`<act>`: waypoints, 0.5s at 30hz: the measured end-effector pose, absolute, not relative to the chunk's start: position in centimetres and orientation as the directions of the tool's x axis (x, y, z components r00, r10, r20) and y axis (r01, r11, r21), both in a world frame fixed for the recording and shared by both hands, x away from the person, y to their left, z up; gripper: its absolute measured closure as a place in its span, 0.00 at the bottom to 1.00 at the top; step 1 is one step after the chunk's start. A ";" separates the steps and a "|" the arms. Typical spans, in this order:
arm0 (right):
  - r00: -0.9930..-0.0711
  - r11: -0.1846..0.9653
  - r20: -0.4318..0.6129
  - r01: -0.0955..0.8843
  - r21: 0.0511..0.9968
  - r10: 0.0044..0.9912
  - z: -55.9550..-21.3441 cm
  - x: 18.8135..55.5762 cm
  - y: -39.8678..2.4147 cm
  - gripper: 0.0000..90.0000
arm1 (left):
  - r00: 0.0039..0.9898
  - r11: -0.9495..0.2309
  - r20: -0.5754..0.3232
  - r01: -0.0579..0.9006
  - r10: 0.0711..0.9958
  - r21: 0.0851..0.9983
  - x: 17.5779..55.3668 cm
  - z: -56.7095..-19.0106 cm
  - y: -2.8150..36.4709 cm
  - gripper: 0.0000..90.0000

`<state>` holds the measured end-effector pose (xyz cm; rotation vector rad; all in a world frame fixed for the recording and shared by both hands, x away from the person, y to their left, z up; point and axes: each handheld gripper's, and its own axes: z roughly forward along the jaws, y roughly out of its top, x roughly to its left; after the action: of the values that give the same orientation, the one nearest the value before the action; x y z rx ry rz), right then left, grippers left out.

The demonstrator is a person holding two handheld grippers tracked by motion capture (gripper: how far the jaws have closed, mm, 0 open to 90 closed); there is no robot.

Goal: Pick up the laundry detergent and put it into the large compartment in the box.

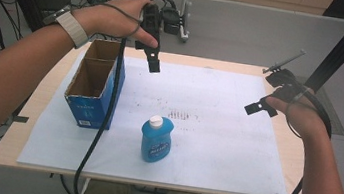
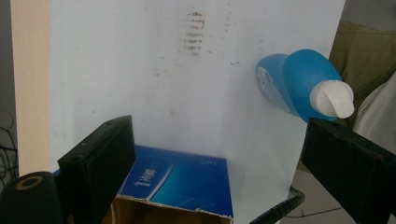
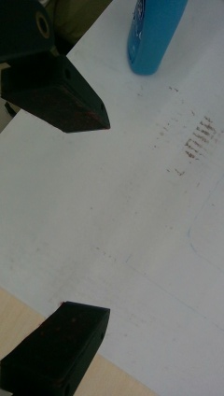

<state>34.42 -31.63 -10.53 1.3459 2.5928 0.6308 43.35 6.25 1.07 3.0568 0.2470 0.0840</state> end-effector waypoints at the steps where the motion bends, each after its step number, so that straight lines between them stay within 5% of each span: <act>1: -0.585 0.508 0.057 0.744 0.433 0.809 -10.5 34.4 -31.6 0.10 | 0.984 -0.983 0.046 0.167 0.171 0.080 43.3 1.1 6.3 0.11; 15: -0.584 0.505 0.059 0.745 0.436 0.810 -10.7 34.1 -31.9 0.10 | 0.951 -0.947 0.004 0.307 0.309 0.096 42.5 2.2 6.4 0.05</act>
<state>34.12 -31.92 -10.69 1.3481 2.5901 0.6364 42.48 6.42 2.20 3.0099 0.4768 0.0296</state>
